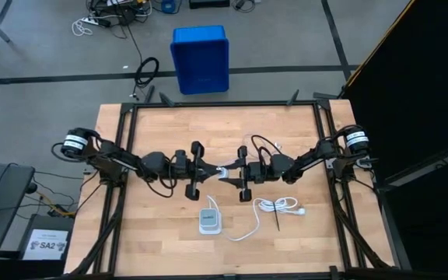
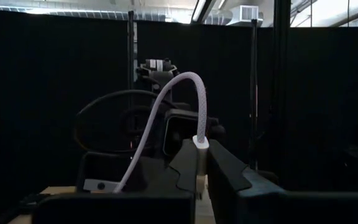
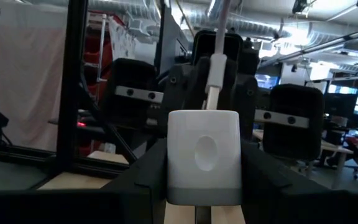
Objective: Insert USB
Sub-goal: Insert the white charger cable into the white charger adapter
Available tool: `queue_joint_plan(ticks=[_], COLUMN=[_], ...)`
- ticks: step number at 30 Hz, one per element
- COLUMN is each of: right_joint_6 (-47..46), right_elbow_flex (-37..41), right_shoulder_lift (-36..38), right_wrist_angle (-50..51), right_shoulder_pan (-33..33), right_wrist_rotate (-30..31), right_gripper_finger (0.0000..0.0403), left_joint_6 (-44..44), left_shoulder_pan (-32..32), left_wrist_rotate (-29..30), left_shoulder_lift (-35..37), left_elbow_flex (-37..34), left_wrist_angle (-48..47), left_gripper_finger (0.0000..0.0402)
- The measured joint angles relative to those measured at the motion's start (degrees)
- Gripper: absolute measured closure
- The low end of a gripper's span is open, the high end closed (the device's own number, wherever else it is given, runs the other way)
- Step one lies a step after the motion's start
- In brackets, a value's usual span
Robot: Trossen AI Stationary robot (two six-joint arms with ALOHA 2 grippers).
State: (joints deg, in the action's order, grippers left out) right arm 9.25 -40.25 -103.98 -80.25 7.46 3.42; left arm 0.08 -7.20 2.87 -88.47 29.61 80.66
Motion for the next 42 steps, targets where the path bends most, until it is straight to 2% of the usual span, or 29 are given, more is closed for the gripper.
queue_joint_plan(ticks=[29, 42], right_joint_6=[-0.1, 0.7], right_elbow_flex=[0.1, 0.1], right_shoulder_lift=[0.0, -0.1], right_wrist_angle=[-0.9, -0.9], right_shoulder_pan=[0.1, 0.8], right_wrist_rotate=[-0.4, 1.7], right_gripper_finger=[0.0290, 0.0290], left_joint_6=[0.8, -0.3], left_shoulder_pan=[-0.1, -0.1], left_wrist_rotate=[1.9, 2.5], left_shoulder_lift=[0.1, 0.1], left_elbow_flex=[-0.1, -1.6], left_wrist_angle=[-0.7, -0.4], left_gripper_finger=[0.0402, 0.0402])
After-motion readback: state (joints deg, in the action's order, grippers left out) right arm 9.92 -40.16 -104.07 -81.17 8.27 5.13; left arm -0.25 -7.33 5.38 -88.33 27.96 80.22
